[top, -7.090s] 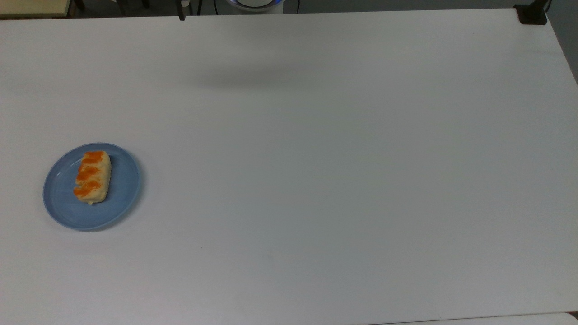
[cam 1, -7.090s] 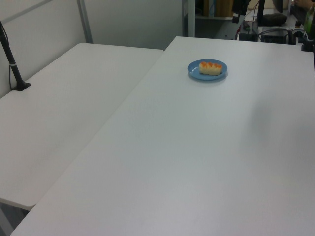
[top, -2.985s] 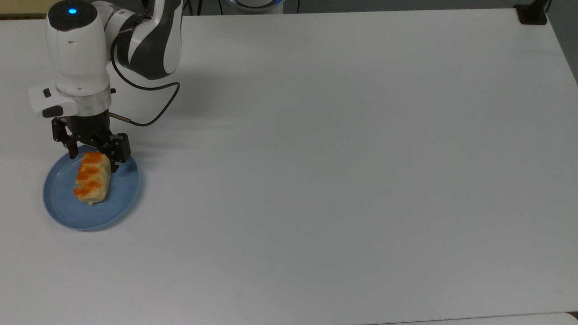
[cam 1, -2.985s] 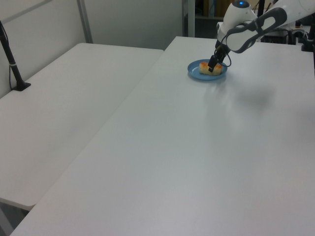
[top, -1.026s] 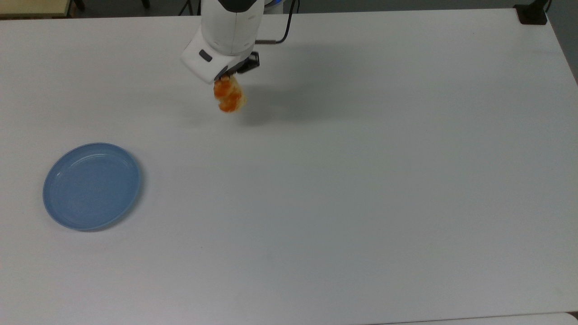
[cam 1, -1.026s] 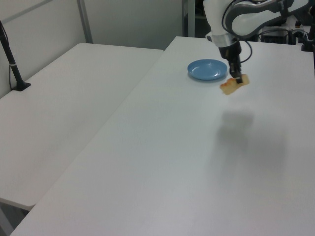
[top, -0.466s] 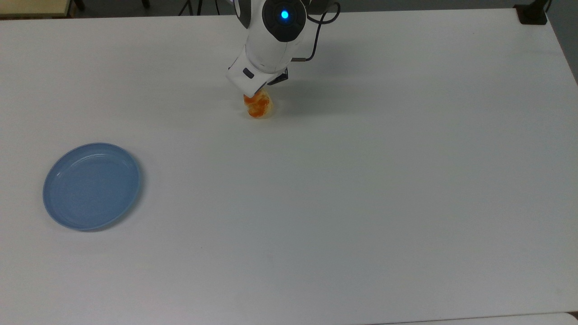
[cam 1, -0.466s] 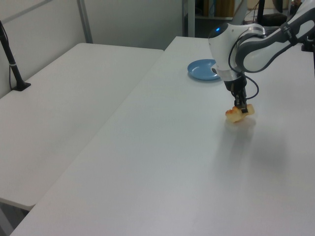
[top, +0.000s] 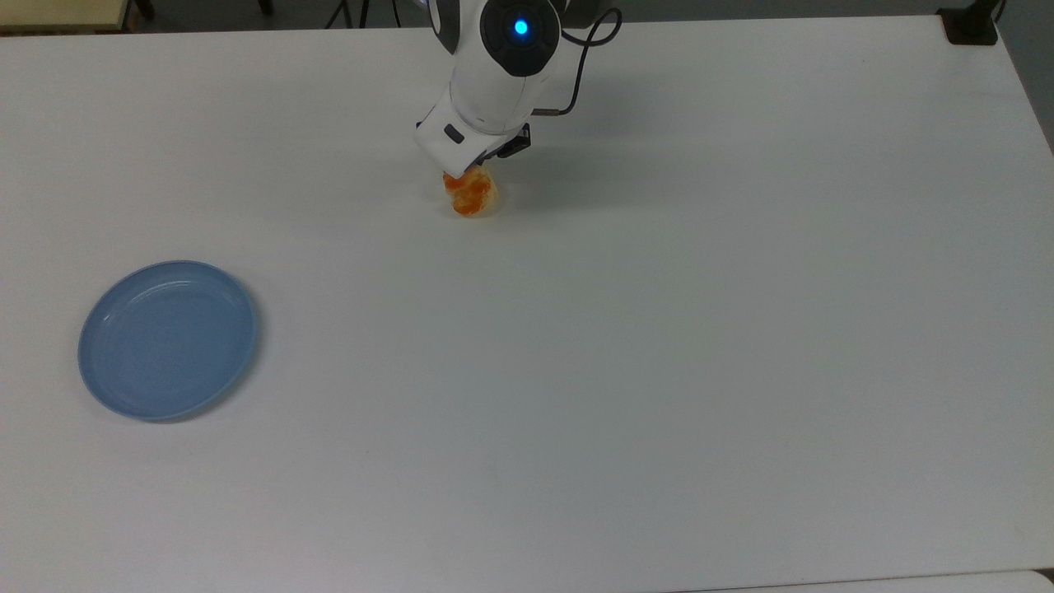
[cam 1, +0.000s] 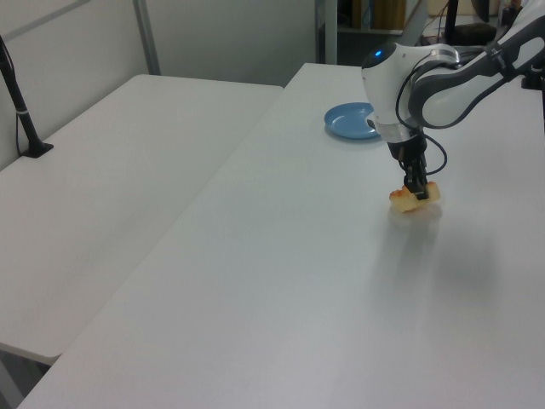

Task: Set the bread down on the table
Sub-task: 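Lower the bread onto the bare table and open the gripper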

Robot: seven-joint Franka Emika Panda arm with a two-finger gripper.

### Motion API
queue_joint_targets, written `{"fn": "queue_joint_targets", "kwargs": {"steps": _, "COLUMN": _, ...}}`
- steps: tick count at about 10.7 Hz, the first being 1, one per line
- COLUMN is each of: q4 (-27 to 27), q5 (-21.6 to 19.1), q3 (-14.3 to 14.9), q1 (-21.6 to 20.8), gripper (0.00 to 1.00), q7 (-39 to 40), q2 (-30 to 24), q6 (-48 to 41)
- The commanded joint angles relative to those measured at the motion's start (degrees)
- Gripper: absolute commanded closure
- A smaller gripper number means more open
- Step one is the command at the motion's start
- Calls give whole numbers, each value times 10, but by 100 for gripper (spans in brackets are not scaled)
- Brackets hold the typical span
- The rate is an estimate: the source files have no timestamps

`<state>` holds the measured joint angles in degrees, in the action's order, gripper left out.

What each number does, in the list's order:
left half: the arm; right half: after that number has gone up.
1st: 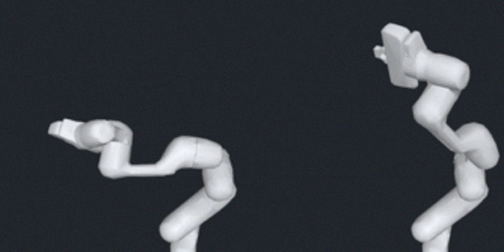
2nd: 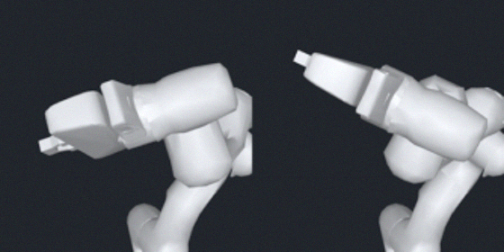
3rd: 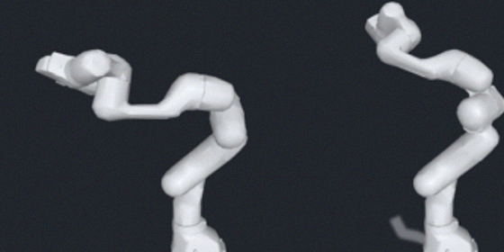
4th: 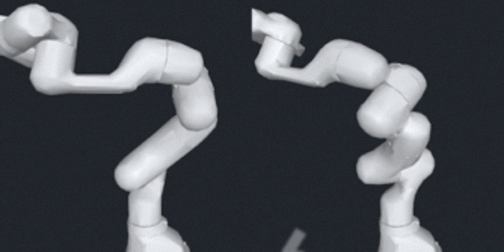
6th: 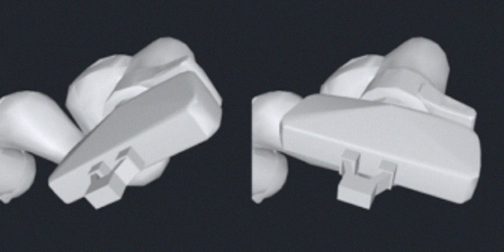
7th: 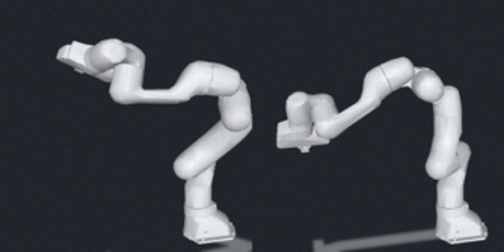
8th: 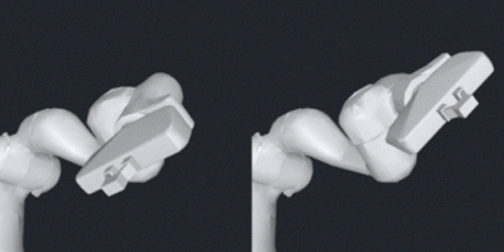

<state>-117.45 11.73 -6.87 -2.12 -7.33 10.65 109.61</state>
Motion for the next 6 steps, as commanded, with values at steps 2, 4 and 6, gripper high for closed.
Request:
{"fn": "queue_joint_targets", "kwargs": {"steps": 2, "q4": 6, "q5": 7, "q3": 1, "q1": -7, "gripper": 0, "q7": -18, "q2": 0, "q6": -4}}
{"fn": "queue_joint_targets", "kwargs": {"steps": 4, "q4": 6, "q5": 6, "q3": -2, "q1": -9, "gripper": 0, "q7": -18, "q2": 0, "q6": -8}}
{"fn": "queue_joint_targets", "kwargs": {"steps": 6, "q4": 6, "q5": 6, "q3": -7, "q1": -9, "gripper": 0, "q7": -18, "q2": -1, "q6": -25}}
